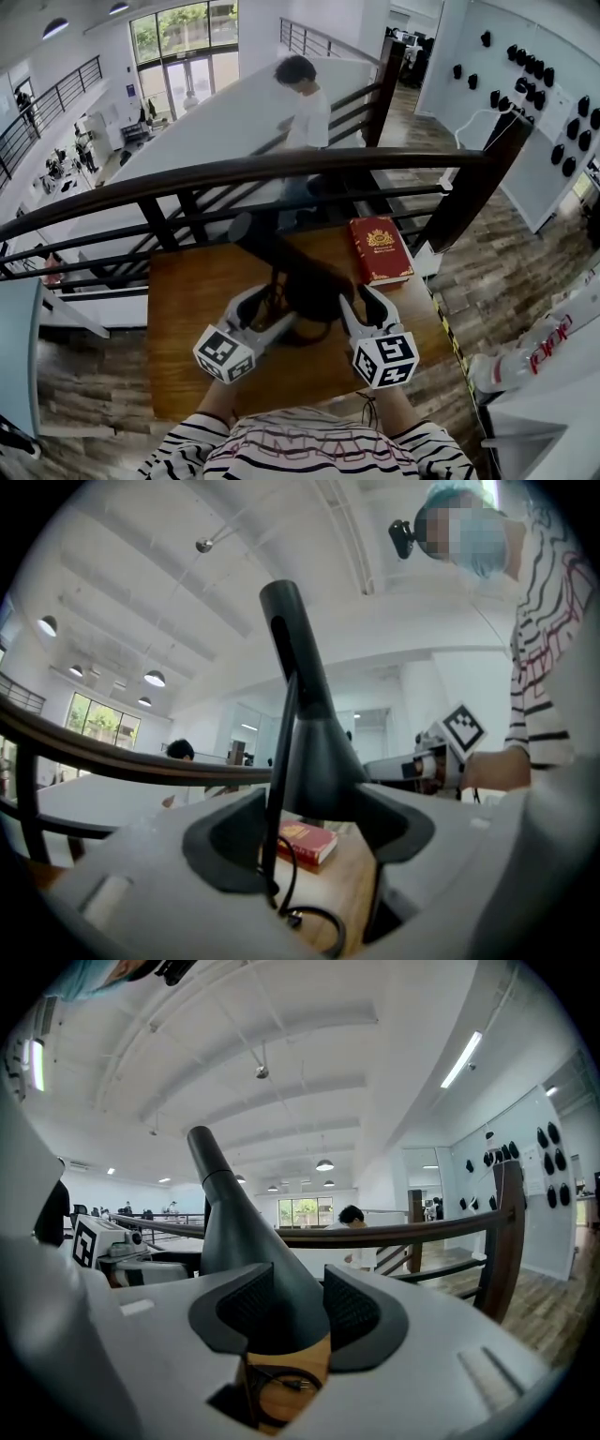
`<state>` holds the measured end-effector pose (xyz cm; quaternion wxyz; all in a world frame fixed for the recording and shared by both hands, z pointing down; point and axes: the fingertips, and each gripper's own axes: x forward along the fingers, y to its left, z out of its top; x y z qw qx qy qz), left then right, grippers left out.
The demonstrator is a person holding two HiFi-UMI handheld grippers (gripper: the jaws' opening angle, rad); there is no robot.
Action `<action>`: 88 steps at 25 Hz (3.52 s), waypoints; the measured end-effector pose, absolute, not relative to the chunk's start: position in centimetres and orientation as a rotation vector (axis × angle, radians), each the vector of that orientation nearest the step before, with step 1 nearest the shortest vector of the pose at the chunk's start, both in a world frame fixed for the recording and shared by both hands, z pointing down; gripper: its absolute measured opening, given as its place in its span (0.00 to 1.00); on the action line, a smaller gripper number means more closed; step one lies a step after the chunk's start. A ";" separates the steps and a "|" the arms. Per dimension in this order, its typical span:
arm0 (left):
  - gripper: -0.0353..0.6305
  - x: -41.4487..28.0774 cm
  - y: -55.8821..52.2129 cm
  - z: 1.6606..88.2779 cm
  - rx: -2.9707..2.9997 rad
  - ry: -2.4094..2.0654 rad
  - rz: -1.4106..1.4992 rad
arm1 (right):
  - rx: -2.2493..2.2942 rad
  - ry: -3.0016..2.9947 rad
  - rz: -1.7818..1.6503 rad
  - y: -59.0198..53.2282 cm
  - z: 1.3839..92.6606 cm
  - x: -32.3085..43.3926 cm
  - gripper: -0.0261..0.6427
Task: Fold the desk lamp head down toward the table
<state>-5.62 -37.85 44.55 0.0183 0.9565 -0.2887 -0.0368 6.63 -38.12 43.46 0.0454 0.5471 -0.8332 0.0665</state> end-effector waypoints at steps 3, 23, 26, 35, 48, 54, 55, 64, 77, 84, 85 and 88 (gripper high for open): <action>0.52 -5.6 -37.7 44.5 2.975 -0.885 -0.114 | 1.662 -2.554 0.212 -38.1 43.7 6.2 0.23; 0.51 -8.2 -34.9 43.8 2.955 -1.087 -0.136 | 1.589 -2.559 0.233 -35.5 44.2 5.5 0.25; 0.47 -8.3 -33.7 44.0 2.944 -1.120 -0.143 | 1.573 -2.565 0.241 -34.3 44.8 5.7 0.25; 0.31 -6.6 -29.6 44.5 2.917 -1.176 -0.070 | 1.535 -2.608 0.279 -30.1 45.3 7.4 0.21; 0.06 -1.3 -22.6 45.8 2.868 -1.225 -0.047 | 1.601 -2.636 0.384 -23.7 47.4 13.8 0.07; 0.06 0.2 -20.1 46.4 2.831 -1.262 -0.042 | 1.601 -2.627 0.457 -20.9 49.1 16.1 0.04; 0.06 0.4 -19.7 46.6 2.828 -1.264 -0.039 | 1.599 -2.626 0.469 -20.5 49.4 16.4 0.04; 0.06 2.2 -15.9 48.5 2.794 -1.280 -0.004 | 1.556 -2.634 0.527 -16.4 51.3 17.6 0.04; 0.06 3.1 -11.7 51.9 2.732 -1.255 0.035 | 1.516 -2.643 0.577 -11.3 53.9 17.9 0.04; 0.06 2.9 -9.7 52.9 2.725 -1.241 0.043 | 1.539 -2.628 0.559 -10.2 54.8 17.9 0.04; 0.06 2.8 -9.5 53.0 2.725 -1.241 0.042 | 1.540 -2.628 0.554 -10.1 54.7 17.9 0.04; 0.06 2.5 -9.3 53.1 2.721 -1.252 0.039 | 1.538 -2.631 0.541 -10.0 54.7 17.8 0.04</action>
